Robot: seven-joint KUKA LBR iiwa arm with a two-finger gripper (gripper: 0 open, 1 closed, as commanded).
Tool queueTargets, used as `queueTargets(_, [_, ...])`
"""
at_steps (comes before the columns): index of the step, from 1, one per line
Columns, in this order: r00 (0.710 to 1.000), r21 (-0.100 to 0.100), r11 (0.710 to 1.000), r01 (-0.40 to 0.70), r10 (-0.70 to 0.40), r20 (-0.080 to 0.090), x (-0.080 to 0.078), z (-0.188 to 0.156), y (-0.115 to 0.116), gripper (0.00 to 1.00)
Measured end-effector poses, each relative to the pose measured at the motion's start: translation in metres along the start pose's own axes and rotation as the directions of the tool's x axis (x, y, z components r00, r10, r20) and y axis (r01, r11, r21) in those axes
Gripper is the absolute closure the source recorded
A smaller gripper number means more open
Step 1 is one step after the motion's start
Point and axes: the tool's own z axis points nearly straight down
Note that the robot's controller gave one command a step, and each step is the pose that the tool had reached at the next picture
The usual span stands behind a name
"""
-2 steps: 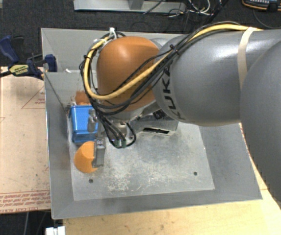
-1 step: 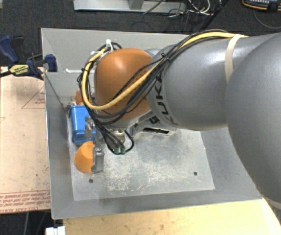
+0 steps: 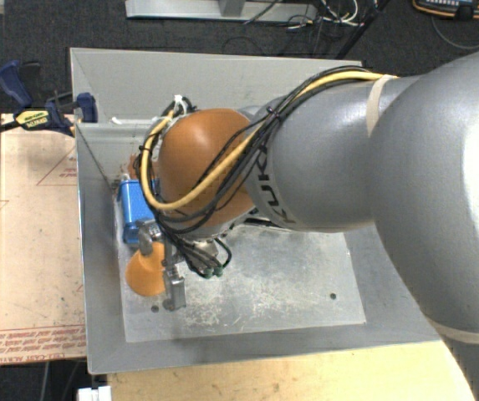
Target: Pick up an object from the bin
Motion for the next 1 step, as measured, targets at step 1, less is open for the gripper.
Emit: queueTargets(1, [0.982, -0.009, 0.985, 0.175, -0.174, 0.072, -0.0146, 0.0437, -0.0084, 1.00])
